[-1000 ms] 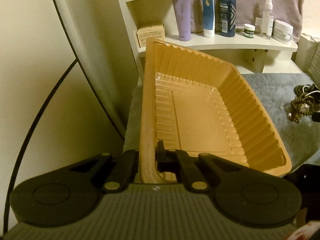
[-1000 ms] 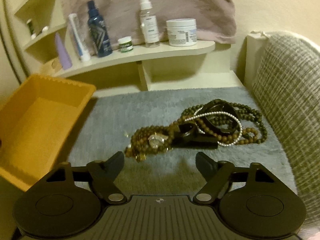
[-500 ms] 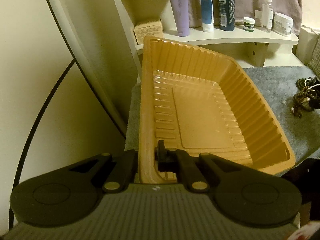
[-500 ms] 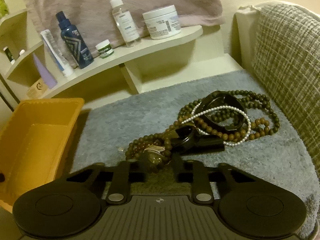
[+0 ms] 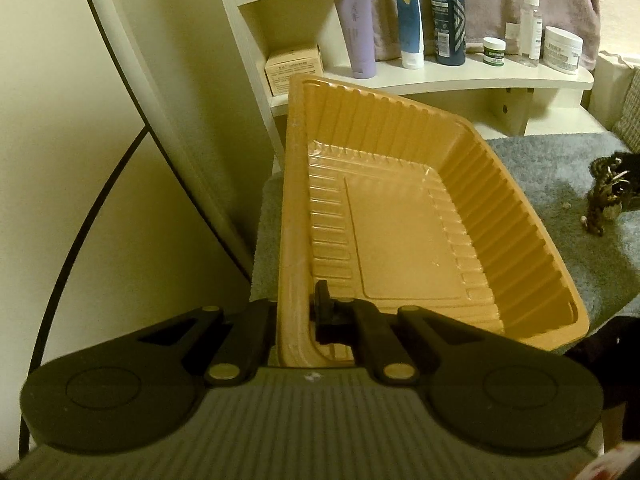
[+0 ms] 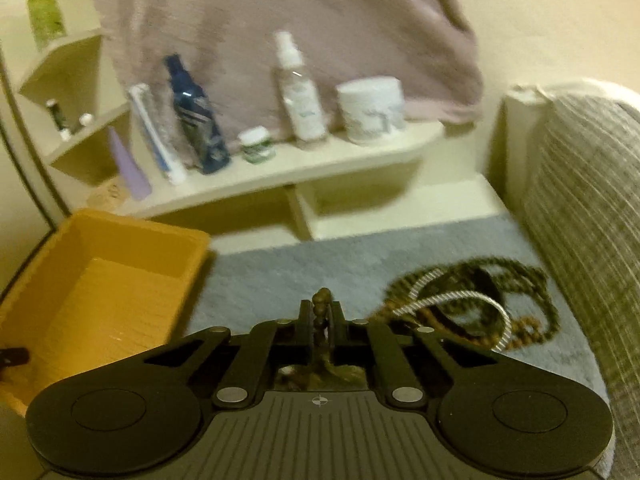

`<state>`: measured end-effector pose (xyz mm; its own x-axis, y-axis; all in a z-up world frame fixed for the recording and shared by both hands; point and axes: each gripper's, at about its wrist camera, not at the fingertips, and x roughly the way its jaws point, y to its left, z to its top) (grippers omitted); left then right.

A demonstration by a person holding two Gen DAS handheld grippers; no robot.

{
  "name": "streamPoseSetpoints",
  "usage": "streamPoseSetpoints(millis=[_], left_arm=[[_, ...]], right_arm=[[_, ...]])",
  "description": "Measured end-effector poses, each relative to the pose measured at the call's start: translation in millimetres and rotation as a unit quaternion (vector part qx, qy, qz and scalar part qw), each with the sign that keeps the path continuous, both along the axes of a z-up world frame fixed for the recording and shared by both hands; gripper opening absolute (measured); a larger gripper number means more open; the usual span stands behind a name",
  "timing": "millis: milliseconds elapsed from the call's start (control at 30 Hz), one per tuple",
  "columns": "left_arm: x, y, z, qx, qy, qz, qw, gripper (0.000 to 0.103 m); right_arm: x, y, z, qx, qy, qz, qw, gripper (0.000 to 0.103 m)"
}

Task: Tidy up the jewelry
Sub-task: 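Carry the black bead bracelet into the orange tray and open the right tool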

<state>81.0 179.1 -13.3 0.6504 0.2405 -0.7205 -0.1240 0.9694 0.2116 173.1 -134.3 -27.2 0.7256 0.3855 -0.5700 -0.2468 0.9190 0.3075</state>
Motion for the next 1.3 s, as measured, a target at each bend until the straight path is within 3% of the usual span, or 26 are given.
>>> streamPoseSetpoints(millis=[233, 367, 533, 833, 867, 933, 1000, 1133, 1300], left_arm=[[-2, 1, 0, -0.006, -0.005, 0.000, 1.0000, 0.002], [-2, 1, 1, -0.009, -0.007, 0.001, 0.9999, 0.002], [-1, 2, 0, -0.013, -0.009, 0.004, 0.9999, 0.002], [-1, 5, 0, -0.022, -0.010, 0.005, 0.9997, 0.002], [-1, 5, 0, -0.022, -0.010, 0.005, 0.9997, 0.002], [-1, 5, 0, -0.023, -0.010, 0.006, 0.9997, 0.002], [-1, 5, 0, -0.023, -0.010, 0.008, 0.9996, 0.003], [-1, 5, 0, -0.027, -0.009, 0.012, 0.9995, 0.003], [0, 5, 1, -0.030, -0.008, 0.015, 0.9994, 0.003]], right_arm=[[-1, 40, 36, 0.035, -0.032, 0.089, 0.995, 0.007], [-4, 69, 41, 0.055, -0.035, 0.144, 0.987, 0.007], [-6, 102, 23, 0.055, -0.009, 0.202, 0.978, 0.007], [-6, 128, -14, 0.040, 0.044, 0.254, 0.965, 0.010], [-6, 127, -16, 0.039, 0.044, 0.253, 0.966, 0.014], [-8, 120, -14, 0.042, 0.035, 0.241, 0.969, 0.050], [-14, 107, -9, 0.048, 0.020, 0.222, 0.974, 0.053], [-22, 76, -9, 0.011, -0.003, 0.153, 0.988, 0.053], [-19, 33, -28, -0.022, 0.024, 0.060, 0.998, 0.053]])
